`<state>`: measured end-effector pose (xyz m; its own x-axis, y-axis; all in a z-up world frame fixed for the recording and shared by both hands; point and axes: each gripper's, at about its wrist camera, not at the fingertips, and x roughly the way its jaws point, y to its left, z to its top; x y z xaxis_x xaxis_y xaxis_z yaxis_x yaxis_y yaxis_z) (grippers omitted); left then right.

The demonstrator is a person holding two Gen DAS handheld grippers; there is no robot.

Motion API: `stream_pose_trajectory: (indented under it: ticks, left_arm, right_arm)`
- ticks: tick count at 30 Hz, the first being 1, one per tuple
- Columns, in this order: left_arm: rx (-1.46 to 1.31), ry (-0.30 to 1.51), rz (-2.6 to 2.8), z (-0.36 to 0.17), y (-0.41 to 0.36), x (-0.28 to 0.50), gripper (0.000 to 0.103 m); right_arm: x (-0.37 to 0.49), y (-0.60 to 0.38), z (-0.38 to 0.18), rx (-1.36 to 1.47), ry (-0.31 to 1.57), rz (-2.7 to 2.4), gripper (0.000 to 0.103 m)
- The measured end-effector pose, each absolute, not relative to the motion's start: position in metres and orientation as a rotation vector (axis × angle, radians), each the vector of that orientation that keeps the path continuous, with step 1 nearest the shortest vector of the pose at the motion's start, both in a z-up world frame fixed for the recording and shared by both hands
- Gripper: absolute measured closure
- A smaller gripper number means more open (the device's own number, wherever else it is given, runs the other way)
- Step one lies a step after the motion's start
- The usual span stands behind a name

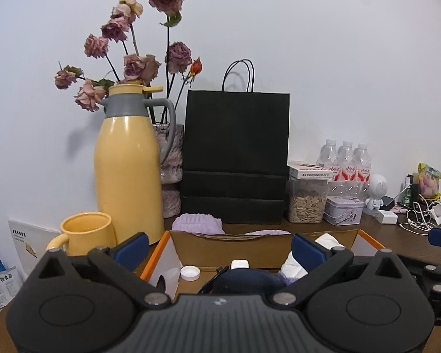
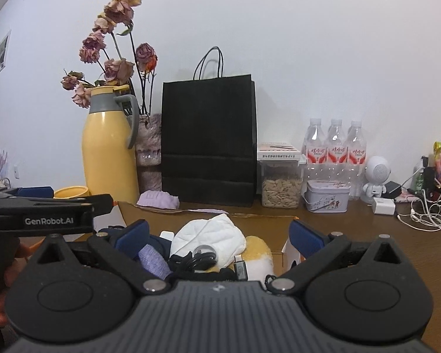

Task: Organize objects
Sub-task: 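Open the right tool over the box while the left tool releases the lid inside, then move the right tool back and grasp the last white round lid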

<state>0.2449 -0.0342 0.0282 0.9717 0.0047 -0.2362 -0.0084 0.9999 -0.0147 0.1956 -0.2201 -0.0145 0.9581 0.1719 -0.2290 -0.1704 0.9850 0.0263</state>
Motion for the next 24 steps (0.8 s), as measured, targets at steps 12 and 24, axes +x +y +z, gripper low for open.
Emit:
stream_pose_trajectory:
  ticks: [12,24]
  left_arm:
    - [0.031,0.294,0.042,0.004,-0.021,0.183,0.0]
    - [0.051,0.483,0.027,-0.027,0.006,0.155,0.0]
  right_arm:
    - [0.136,-0.218,-0.036,0.005,0.253,0.165,0.0]
    - [0.127,-0.183,-0.064,-0.106,0.518,0.294,0.0]
